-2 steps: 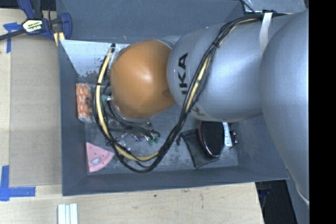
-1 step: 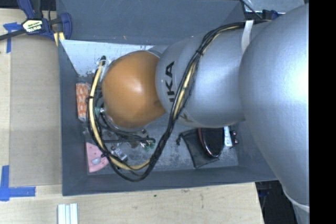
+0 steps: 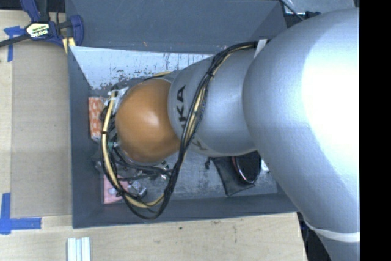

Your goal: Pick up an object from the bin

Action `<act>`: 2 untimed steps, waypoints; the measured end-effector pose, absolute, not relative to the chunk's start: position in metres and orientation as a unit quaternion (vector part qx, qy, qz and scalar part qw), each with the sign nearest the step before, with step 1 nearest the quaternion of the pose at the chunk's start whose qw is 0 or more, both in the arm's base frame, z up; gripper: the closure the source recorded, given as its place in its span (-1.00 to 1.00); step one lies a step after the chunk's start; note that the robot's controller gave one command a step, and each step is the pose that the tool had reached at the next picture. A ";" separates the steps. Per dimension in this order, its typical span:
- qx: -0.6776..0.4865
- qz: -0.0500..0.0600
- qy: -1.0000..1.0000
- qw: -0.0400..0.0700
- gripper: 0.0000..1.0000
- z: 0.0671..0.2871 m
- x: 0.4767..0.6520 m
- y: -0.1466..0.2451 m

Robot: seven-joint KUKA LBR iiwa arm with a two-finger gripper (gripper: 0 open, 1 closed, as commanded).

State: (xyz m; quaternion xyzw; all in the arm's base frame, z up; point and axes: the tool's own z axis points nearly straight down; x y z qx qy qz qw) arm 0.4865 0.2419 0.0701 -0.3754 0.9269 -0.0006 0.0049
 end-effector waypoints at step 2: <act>-0.385 -0.002 0.923 0.003 1.00 0.071 0.486 0.241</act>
Offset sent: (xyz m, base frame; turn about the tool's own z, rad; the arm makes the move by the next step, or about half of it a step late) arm 0.0000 0.0000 0.0000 0.0000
